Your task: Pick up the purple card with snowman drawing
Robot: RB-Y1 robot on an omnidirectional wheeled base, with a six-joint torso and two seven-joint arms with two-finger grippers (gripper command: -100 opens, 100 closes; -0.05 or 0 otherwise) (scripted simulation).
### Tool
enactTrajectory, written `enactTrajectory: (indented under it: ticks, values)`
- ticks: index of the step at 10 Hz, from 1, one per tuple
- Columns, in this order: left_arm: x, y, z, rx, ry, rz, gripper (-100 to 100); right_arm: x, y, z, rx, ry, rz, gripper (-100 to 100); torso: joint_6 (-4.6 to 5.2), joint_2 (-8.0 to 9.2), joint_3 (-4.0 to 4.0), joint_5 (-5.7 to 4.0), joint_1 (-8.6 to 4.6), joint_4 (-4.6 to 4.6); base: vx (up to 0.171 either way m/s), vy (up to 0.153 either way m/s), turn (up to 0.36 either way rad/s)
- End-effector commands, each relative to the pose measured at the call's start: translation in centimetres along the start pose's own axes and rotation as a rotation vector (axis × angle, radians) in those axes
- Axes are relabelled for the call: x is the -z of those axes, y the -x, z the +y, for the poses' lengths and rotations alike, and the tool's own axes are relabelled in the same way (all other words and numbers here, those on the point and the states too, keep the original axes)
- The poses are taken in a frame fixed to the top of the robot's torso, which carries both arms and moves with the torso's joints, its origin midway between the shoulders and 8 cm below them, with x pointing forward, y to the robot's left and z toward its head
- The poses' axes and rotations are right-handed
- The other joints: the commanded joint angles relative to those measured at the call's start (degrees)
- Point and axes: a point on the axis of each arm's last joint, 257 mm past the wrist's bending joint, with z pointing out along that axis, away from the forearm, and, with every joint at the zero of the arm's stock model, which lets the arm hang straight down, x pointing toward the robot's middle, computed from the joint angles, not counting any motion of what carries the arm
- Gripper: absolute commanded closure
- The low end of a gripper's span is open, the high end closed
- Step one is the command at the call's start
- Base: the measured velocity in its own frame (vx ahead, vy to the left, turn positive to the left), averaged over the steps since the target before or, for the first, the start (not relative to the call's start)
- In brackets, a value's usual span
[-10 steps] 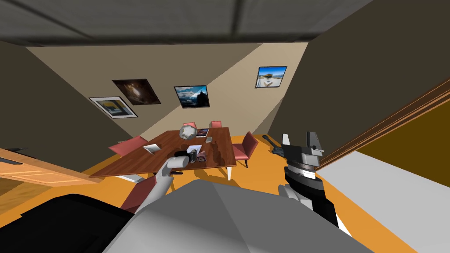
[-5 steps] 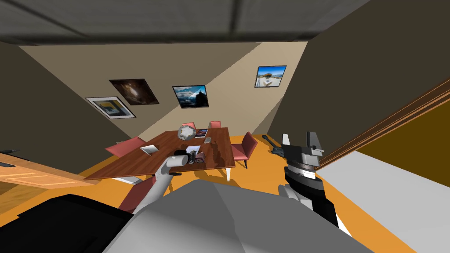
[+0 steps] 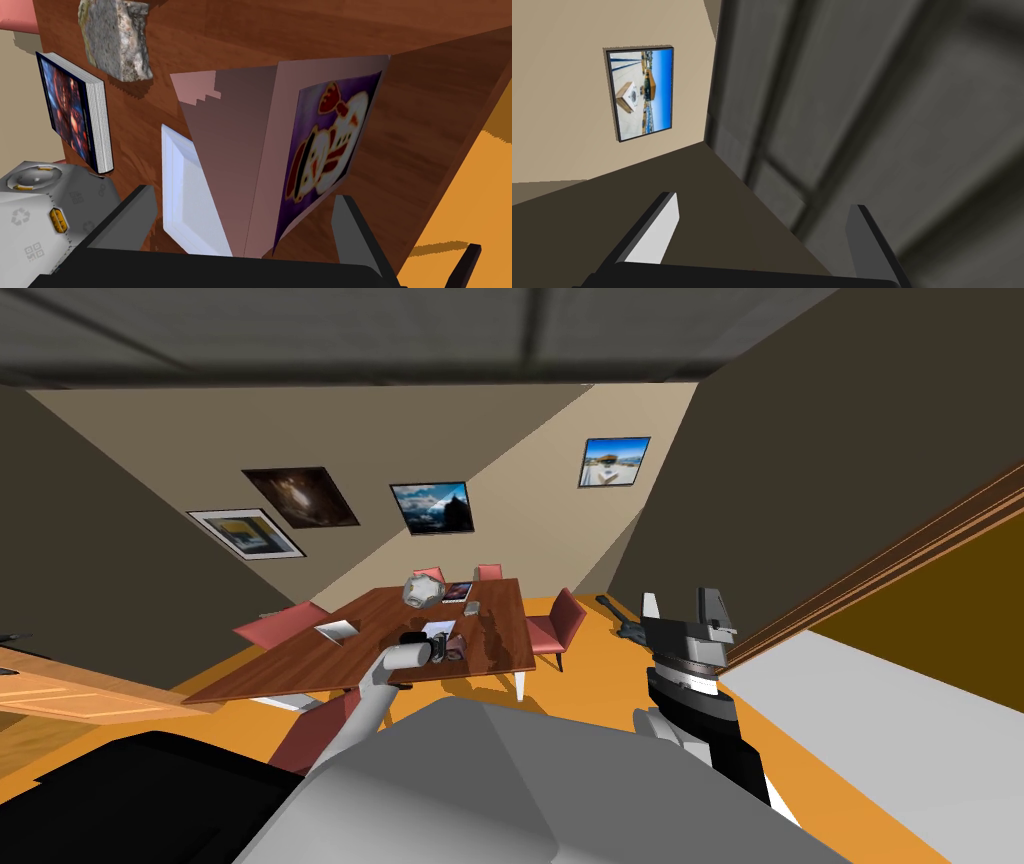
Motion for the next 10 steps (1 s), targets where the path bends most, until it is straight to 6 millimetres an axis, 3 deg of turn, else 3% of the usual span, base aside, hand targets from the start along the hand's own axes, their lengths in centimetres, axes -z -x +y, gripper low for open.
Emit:
enactTrajectory:
  ticks: [1,5,6,7,9,10]
  values:
    - [0.0,0.0,0.0,0.0,0.0,0.0,100,0.0,0.0,0.0,0.0,0.0,0.0,0,0.0,0.0,0.0,0.0,0.0,0.0,0.0,0.0,0.0]
    - [0.0,0.0,0.0,0.001,0.001,0.0,100,0.0,0.0,0.0,0.0,0.0,0.0,0,0.02,0.05,0.03,-0.02,-0.07,0.01,0.0,0.0,0.0]
    - [0.0,0.0,0.0,0.001,0.0,0.0,0,0.0,0.0,0.0,0.0,0.0,0.0,0,0.01,0.05,0.03,-0.02,-0.06,0.01,0.0,0.0,0.0]
    - [0.7,0.0,-0.4,-0.002,0.0,0.002,100,0.0,0.0,0.0,0.0,0.0,0.0,0,0.01,0.05,0.03,-0.02,-0.06,0.01,-0.011,-0.012,0.031]
    - [0.8,0.0,-0.5,-0.003,-0.002,0.002,100,0.0,0.0,0.0,0.0,0.0,0.0,0,-0.01,0.15,0.09,-0.05,-0.15,0.03,-0.015,-0.016,0.019]
    - [0.9,0.0,-0.5,-0.003,0.0,0.002,0,0.0,0.0,0.0,0.0,0.0,0.0,0,0.0,0.11,0.07,-0.03,-0.12,0.02,0.0,0.0,0.0]
